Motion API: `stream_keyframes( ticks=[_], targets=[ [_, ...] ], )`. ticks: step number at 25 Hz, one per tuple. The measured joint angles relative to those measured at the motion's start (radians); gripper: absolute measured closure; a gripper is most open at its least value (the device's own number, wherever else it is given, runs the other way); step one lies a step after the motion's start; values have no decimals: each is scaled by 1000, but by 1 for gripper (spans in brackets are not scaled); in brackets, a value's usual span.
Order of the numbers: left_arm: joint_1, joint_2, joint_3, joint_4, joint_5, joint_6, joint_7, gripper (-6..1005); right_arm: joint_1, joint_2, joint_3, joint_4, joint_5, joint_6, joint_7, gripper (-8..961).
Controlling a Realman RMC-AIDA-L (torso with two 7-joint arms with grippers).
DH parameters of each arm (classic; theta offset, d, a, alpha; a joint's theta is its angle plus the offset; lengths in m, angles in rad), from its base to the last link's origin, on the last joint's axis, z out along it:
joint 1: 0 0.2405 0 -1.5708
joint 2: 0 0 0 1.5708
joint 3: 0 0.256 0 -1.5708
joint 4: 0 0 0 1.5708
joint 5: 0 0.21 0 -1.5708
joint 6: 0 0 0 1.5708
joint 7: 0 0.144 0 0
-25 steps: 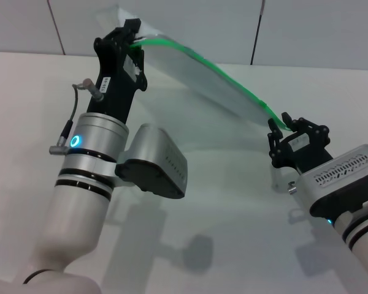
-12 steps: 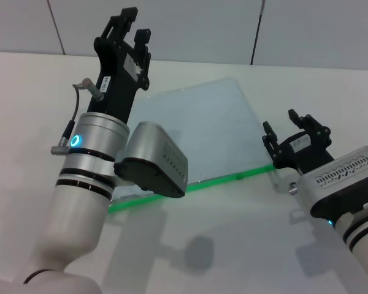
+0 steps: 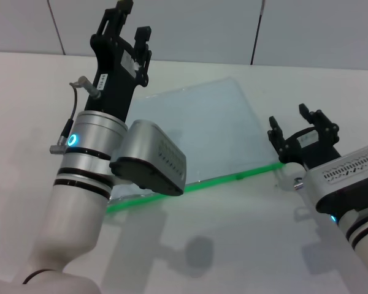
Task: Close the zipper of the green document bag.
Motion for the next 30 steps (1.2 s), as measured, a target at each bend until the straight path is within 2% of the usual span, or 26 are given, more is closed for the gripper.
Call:
stream_keyframes(
  ticks=[9, 24, 30],
  targets=[
    [5, -1, -4, 0, 0, -33, -91, 431, -21, 1, 4, -10, 23, 88, 0, 300],
    [6, -2, -11, 1, -11, -60, -189, 431, -20, 1, -4, -16, 66, 127, 0, 218],
    [6, -2, -16, 1, -11, -66, -217, 430, -22, 1, -4, -20, 66, 144, 0, 219]
  ],
)
